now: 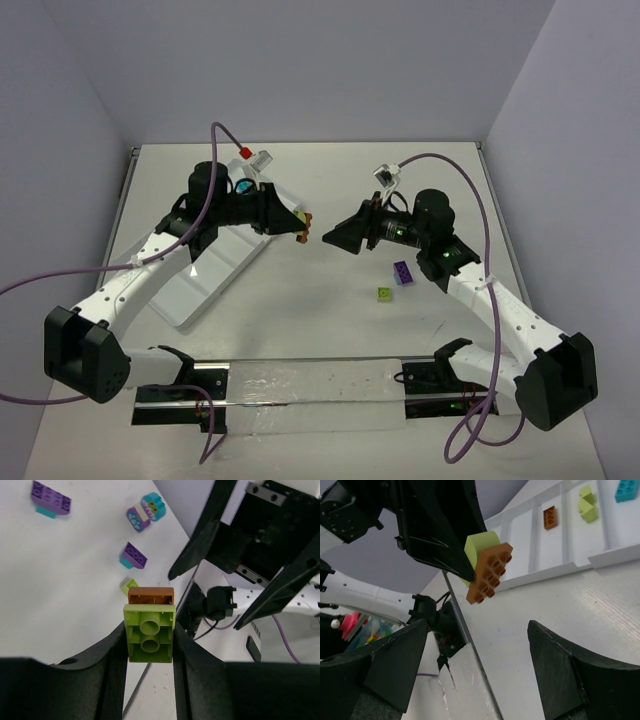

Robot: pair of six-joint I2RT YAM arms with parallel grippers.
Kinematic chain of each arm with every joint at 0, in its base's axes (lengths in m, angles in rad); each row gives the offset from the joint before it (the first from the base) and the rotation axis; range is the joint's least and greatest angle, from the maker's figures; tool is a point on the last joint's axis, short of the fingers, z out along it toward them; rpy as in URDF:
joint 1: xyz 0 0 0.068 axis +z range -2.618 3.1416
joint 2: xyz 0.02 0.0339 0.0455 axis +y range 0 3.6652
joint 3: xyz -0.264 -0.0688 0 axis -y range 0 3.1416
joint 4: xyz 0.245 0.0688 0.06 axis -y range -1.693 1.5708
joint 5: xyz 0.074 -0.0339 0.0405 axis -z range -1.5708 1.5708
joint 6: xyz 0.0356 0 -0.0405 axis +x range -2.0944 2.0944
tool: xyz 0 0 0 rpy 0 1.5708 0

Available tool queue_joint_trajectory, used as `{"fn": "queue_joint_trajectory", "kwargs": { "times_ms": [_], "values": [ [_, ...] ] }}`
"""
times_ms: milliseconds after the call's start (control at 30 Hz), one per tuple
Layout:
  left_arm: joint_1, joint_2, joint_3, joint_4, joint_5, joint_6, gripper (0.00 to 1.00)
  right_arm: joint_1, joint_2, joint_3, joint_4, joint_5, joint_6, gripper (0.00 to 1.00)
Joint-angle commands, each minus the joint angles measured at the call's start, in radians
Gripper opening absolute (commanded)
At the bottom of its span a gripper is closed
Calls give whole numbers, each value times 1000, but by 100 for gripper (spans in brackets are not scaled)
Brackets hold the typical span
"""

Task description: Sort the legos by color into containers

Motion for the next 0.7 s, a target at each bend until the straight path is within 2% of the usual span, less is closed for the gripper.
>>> {"fn": "queue_joint_trajectory", "kwargs": {
  "times_ms": [0, 167, 300, 500, 567, 667],
  "values": [
    [5, 19, 39, 89, 159, 45, 0, 20, 49, 22, 143, -125, 13, 86],
    [7, 37, 58, 116, 217, 38, 0, 37, 97, 46, 142, -142, 14, 86],
    [7, 46, 82, 121, 225, 38, 0, 48, 126, 34, 219, -159, 60, 84],
    [8, 56, 95, 131, 237, 30, 0, 66, 172, 38, 275, -170, 85, 77],
    [8, 56, 95, 127, 228, 35, 0, 73, 180, 30, 300, -170, 97, 71],
    [8, 54, 90, 124, 224, 37, 0, 79, 192, 34, 295, -163, 87, 69]
  ]
}}
